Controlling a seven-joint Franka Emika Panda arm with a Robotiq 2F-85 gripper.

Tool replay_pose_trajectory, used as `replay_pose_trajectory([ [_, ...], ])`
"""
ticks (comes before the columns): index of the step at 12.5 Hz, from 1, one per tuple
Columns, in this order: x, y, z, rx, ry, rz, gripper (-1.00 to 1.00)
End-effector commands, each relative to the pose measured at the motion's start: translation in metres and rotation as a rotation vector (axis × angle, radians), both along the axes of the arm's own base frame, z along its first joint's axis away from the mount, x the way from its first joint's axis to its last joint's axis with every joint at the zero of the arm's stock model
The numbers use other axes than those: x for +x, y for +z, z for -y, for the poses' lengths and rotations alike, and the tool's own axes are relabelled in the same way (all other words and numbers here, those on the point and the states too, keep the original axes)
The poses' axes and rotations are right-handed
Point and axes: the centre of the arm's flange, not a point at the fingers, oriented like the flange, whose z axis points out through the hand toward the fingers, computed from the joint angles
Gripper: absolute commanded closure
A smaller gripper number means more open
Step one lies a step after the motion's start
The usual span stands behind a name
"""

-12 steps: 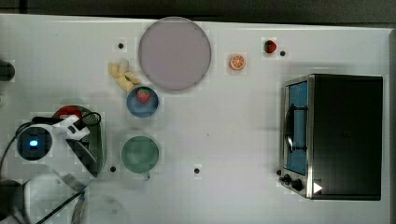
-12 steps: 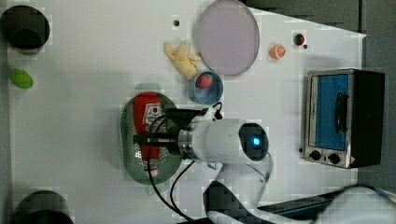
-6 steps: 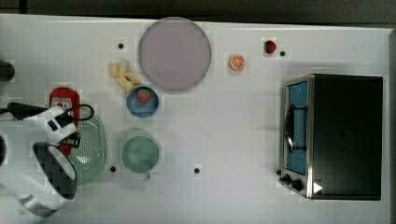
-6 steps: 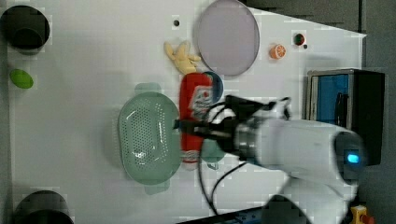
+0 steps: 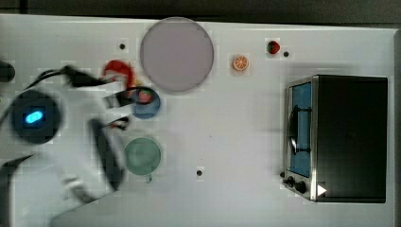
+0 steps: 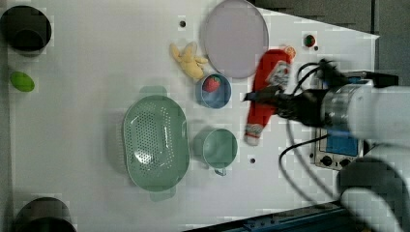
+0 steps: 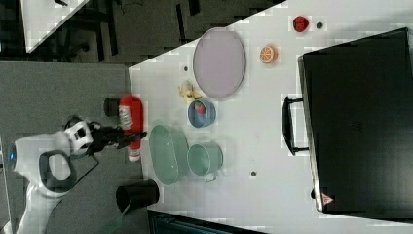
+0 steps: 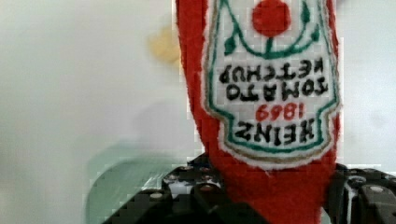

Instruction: Pick ketchup from strainer and place it on the table

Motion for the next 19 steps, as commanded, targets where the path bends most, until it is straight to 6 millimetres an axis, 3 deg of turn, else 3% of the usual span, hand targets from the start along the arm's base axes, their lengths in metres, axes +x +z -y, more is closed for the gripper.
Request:
replay_pose_trajectory([
  [1, 0.023, -0.025, 0.107, -0.018, -0.178, -0.060, -0.12],
  [4, 0.024, -0.048, 0.179, -0.028, -0.299, -0.105, -0.12],
  [7, 0.018, -0.086, 0.226, -0.031, -0.338, -0.157, -0.12],
  [10, 0.008, -0.135, 0.245, -0.033, -0.366, -0.217, -0.12],
  [11, 0.003, -0.156, 0.246, -0.032, -0.369, -0.237, -0.21],
  [13, -0.005, -0.191, 0.245, -0.027, -0.370, -0.235, -0.63],
  [14, -0.007, -0.198, 0.244, -0.025, -0.370, -0.227, -0.85],
  [15, -0.006, -0.194, 0.243, -0.025, -0.368, -0.220, -1.00],
  [16, -0.001, -0.178, 0.241, -0.024, -0.365, -0.197, -1.00],
  [19, 0.019, -0.098, 0.234, -0.024, -0.353, -0.117, -1.00],
])
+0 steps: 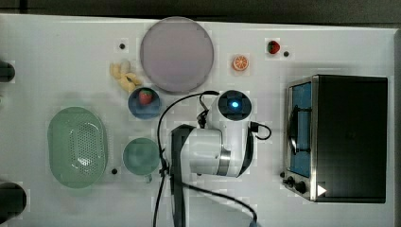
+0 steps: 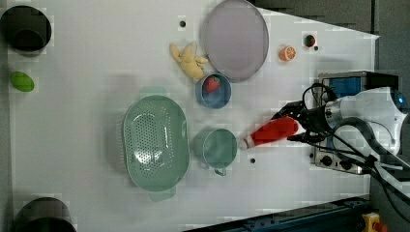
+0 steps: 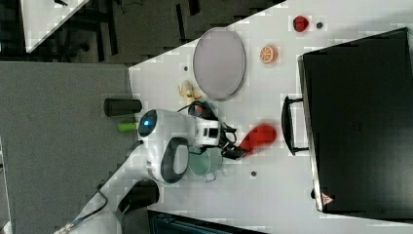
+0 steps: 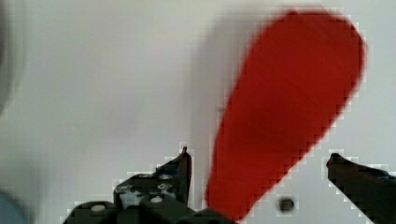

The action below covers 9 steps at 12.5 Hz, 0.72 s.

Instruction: Pick ketchup from strainer and place it on the table

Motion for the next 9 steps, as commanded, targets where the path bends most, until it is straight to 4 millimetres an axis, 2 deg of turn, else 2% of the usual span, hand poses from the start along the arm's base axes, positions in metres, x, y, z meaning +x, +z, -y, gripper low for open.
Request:
replay_pose_trajectory([
  [1, 0.046, 0.136, -0.023, -0.026, 0.062, 0.202, -1.00],
  [6, 0.070, 0.276, -0.040, -0.038, 0.077, 0.282, -1.00],
  [9, 0.069, 0.327, -0.045, -0.034, 0.087, 0.235, -1.00],
])
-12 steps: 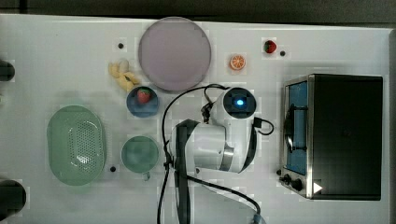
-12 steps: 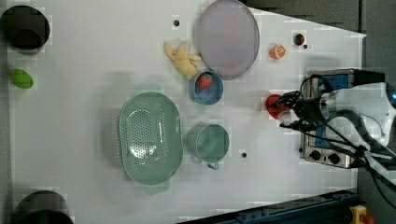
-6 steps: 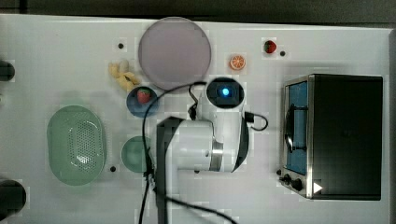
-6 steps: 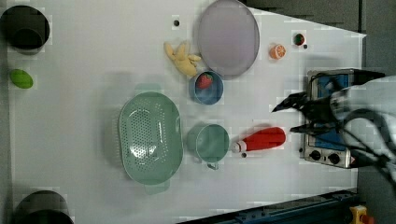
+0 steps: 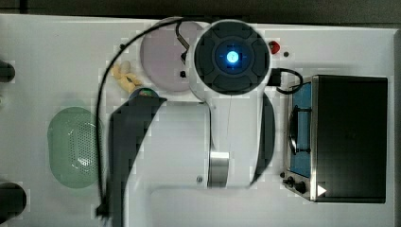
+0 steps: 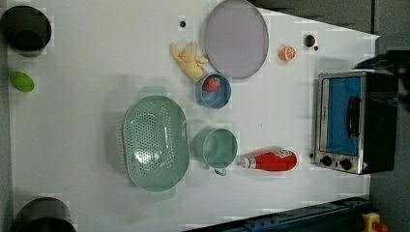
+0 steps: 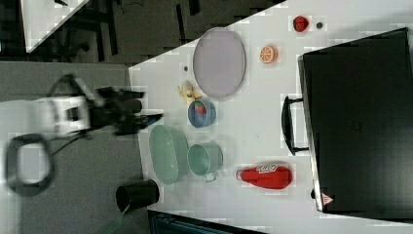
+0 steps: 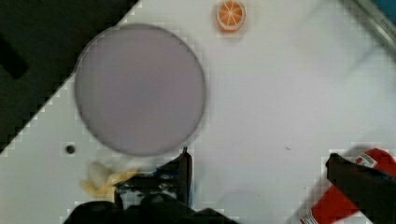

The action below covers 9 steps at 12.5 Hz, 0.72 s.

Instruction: Pick ketchup from strainer and place it on the table

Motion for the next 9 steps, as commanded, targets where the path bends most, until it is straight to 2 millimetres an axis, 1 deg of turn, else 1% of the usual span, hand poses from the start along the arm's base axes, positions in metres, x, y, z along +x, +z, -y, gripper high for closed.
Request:
replay_pose_trajectory([
  [1, -0.005, 0.011, -0.007, 0.007, 0.004, -0.111, -1.00],
  [2, -0.009, 0.018, -0.005, 0.007, 0.001, -0.142, -1.00],
  [4, -0.009, 0.026, 0.001, 0.007, -0.008, -0.139, -1.00],
  [6, -0.008, 0.024, 0.006, 0.008, -0.017, -0.134, -1.00],
  [9, -0.007, 0.019, 0.007, 0.009, -0.020, -0.145, -1.00],
])
